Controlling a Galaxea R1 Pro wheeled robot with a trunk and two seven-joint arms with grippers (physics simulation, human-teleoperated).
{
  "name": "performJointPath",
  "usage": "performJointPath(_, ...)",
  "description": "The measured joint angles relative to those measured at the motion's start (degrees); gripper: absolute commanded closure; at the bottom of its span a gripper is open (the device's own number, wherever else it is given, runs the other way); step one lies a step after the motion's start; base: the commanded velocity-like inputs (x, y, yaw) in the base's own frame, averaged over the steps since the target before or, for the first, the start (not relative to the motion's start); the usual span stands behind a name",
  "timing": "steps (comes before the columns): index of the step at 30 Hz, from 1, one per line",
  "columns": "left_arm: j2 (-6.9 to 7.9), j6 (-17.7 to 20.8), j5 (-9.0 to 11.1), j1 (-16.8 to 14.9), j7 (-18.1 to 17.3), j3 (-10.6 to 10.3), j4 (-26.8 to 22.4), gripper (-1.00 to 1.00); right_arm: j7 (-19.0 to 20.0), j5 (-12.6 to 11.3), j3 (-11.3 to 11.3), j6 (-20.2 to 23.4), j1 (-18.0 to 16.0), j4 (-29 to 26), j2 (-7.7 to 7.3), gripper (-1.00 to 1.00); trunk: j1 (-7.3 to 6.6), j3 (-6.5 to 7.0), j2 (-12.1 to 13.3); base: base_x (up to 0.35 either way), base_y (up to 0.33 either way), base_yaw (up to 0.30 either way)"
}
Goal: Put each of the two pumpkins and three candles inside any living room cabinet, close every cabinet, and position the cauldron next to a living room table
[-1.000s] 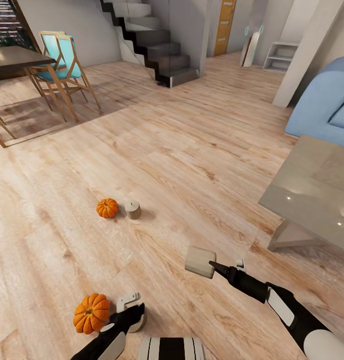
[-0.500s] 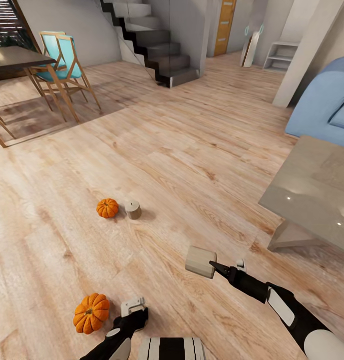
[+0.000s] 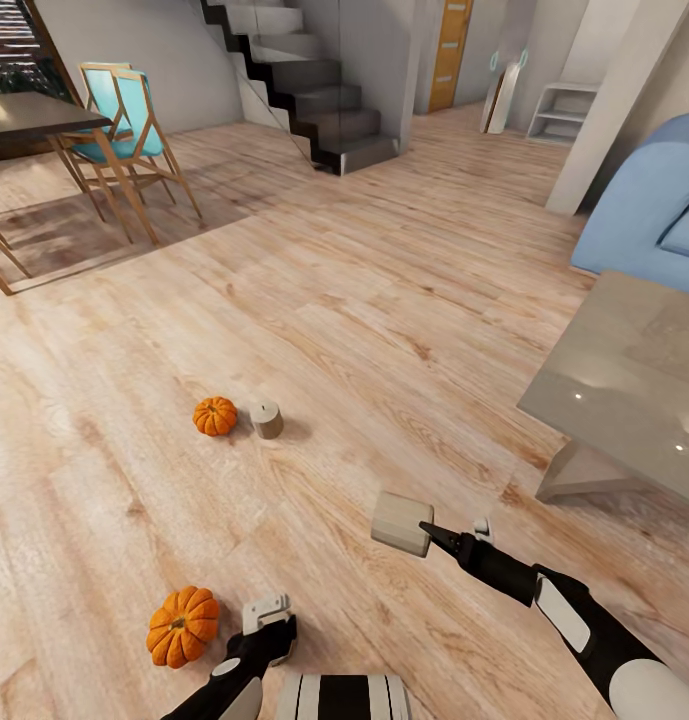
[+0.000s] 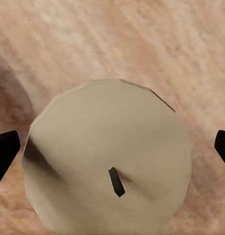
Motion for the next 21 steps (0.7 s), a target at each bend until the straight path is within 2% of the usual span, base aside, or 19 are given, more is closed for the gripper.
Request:
performJointPath(3,0.0,0.0,0.03,0.0,0.01,0.0,0.0,-1.0,0.06,0.05,0.02,-0.07,0.0,-0.01,-0.04,1.0,0.08,-0.66,-0.04,0.0,0.0,0.0)
performJointPath(15,0.0,0.0,-0.04,0.0,0.01,0.23,0.0,-1.0,0.11,0.0,0.0,-0.04,0.0,-0.03,-0.05,1.0,0.08,-0.67,-0.04,0.0,0.0,0.0)
performJointPath(18,0.0,0.0,-0.03,0.0,0.01,0.4,0.0,-1.0,0.1,0.05,0.02,-0.07,0.0,-0.01,-0.06,1.0,0.16,-1.32,-0.08,0.0,0.0,0.0)
performJointPath(21,0.0,0.0,-0.04,0.0,0.01,0.49,0.0,-1.0,0.11,-0.01,0.0,-0.01,0.0,-0.07,-0.05,1.0,0.15,-1.33,-0.08,0.0,0.0,0.0)
